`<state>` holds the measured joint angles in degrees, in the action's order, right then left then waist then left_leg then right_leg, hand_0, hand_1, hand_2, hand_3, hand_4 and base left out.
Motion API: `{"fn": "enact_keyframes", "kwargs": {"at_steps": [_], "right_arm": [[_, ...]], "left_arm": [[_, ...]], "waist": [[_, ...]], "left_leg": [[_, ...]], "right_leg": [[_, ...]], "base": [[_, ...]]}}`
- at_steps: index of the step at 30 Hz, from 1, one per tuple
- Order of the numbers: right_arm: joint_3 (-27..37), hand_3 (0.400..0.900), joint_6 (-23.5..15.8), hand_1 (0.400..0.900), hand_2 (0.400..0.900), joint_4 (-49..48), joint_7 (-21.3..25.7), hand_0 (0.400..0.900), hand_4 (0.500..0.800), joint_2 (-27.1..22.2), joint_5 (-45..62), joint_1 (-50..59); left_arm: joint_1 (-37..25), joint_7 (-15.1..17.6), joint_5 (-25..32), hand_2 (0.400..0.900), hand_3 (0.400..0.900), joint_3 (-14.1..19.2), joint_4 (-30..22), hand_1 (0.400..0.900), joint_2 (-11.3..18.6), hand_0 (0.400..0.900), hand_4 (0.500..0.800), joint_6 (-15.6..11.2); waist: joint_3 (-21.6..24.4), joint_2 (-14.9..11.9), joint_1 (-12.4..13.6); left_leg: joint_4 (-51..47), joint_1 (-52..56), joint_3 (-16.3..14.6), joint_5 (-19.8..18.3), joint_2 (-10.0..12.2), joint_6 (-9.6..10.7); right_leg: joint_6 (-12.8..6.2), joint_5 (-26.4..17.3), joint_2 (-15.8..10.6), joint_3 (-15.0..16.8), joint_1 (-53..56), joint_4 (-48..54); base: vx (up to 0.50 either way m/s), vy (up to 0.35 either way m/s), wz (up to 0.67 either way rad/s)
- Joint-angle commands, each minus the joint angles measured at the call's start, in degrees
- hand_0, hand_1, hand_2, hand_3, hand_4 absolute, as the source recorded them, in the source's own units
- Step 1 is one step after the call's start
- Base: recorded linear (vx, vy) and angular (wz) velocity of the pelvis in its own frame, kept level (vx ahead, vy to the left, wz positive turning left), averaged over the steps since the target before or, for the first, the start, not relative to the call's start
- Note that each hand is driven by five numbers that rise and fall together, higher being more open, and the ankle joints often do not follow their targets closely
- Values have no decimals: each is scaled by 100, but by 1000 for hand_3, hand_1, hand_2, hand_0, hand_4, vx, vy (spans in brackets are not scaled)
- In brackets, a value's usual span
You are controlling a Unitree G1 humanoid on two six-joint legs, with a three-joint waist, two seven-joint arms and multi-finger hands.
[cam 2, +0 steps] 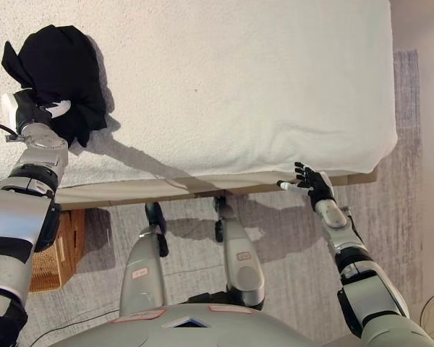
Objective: Put the clothes on the bed into the basket.
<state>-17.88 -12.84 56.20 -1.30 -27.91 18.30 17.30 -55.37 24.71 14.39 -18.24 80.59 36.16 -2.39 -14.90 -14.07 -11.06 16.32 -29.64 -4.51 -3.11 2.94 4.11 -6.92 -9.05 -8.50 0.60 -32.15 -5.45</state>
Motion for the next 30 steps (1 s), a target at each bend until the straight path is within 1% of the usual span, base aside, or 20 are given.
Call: {"fn": "enact_keyframes", "kwargs": {"at_steps": [1, 4, 6, 7, 11, 12, 15, 17, 19, 21, 22, 23, 26, 28, 30], "right_arm": [[39, 900, -184, 900, 900, 24, 95, 900, 800, -671, 59, 106], [72, 900, -178, 900, 900, 42, 81, 900, 800, -675, 49, 76], [132, 900, -172, 900, 900, 177, 83, 900, 800, -656, 23, 52], [157, 900, -162, 900, 900, 212, 94, 900, 800, -652, 17, 41], [311, 900, -122, 900, 900, 543, 56, 900, 800, -609, 1, -25], [368, 900, -108, 900, 900, 654, 46, 900, 800, -604, -10, -31], [528, 900, -77, 900, 900, 919, 34, 900, 800, -616, -73, -82], [613, 900, -41, 900, 900, 1049, 4, 900, 800, -628, -119, -101], [681, 900, -32, 900, 900, 1163, -29, 900, 800, -639, -141, -115], [762, 900, -9, 900, 900, 1207, -75, 900, 800, -695, -171, -116], [783, 900, 3, 900, 900, 1192, -92, 900, 800, -724, -191, -138], [831, 900, 23, 900, 900, 1208, -114, 900, 800, -776, -212, -176], [898, 900, 49, 900, 900, 1149, -186, 900, 800, -886, -286, -226], [896, 900, 30, 900, 900, 1060, -237, 900, 800, -951, -313, -234], [889, 900, 1, 900, 900, 945, -278, 900, 800, -984, -341, -264]], "left_arm": [[-198, -200, -57, 400, 400, 57, 104, 400, -52, 400, 500, -280], [-122, -225, -71, 400, 400, 91, 92, 400, -30, 400, 500, -297], [16, -246, -50, 400, 400, 171, 57, 400, 6, 400, 500, -324], [102, -266, -18, 400, 400, 209, 32, 400, 19, 400, 500, -339], [662, -391, 64, 400, 400, 481, -66, 400, 58, 400, 500, -421], [832, -424, 45, 400, 400, 540, -105, 400, 78, 400, 500, -445], [1311, -534, 14, 400, 400, 762, -175, 400, 193, 400, 500, -484], [1621, -586, 36, 400, 400, 995, -178, 400, 350, 400, 500, -495], [1846, -652, 66, 400, 400, 1202, -116, 400, 500, 400, 500, -490], [2064, -707, 89, 400, 400, 1467, -3, 400, 757, 400, 500, -478], [2164, -745, 84, 400, 400, 1549, 44, 400, 864, 400, 500, -470], [2263, -763, 92, 400, 400, 1668, -13, 400, 940, 400, 500, -447], [2553, -844, 71, 400, 400, 2042, 144, 400, 1454, 400, 500, -424], [2735, -807, -280, 400, 400, 2160, 321, 400, 1893, 400, 500, -378], [2967, -822, -529, 400, 400, 2370, 459, 400, 2169, 400, 500, -330]], "waist": [[33, 268, -242], [52, 288, -213], [105, 310, -172], [113, 347, -117], [193, 457, 85], [224, 460, 120], [269, 565, 310], [292, 638, 442], [306, 685, 520], [350, 725, 607], [366, 733, 628], [382, 749, 672], [437, 789, 759], [465, 780, 804], [483, 750, 833]], "left_leg": [[190, 204, 126, -337, 409, 151], [151, 283, 116, -325, 410, 152], [6, 456, 114, -259, 356, 147], [8, 534, 113, -304, 388, 153], [-208, 993, 87, -297, 380, 161], [-291, 1093, 96, -246, 325, 157], [-523, 1481, 109, -234, 262, 145], [-607, 1670, 103, -230, 223, 140], [-663, 1830, 107, -225, 202, 139], [-699, 1943, 134, -225, 182, 135], [-715, 1989, 133, -225, 172, 133], [-728, 2025, 154, -230, 161, 126], [-755, 2079, 204, -218, 160, 123], [-765, 2083, 225, -205, 161, 131], [-756, 2074, 235, -214, 158, 124]], "right_leg": [[-356, -636, -150, 37, -33, 231], [-353, -615, -155, 35, 33, 238], [-353, -612, -197, 12, 147, 257], [-350, -577, -177, 12, 227, 248], [-358, -483, -228, -11, 595, 250], [-360, -475, -277, -22, 677, 260], [-368, -387, -323, -68, 995, 270], [-379, -338, -358, -102, 1164, 273], [-382, -291, -377, -134, 1328, 278], [-380, -241, -395, -173, 1439, 265], [-381, -225, -397, -192, 1498, 263], [-384, -217, -409, -221, 1559, 275], [-396, -190, -420, -316, 1665, 299], [-414, -199, -427, -347, 1694, 318], [-418, -207, -426, -368, 1694, 318]], "base": [[11, 1, -5], [0, 0, 0], [42, 4, 2], [75, -3, 2], [106, 10, 5], [116, 24, 15], [113, 44, 11], [87, 45, 8], [59, 31, 12], [57, 35, 14], [50, 29, 14], [37, 20, 16], [19, 27, 11], [-7, 13, 5], [-7, 4, 2]]}}
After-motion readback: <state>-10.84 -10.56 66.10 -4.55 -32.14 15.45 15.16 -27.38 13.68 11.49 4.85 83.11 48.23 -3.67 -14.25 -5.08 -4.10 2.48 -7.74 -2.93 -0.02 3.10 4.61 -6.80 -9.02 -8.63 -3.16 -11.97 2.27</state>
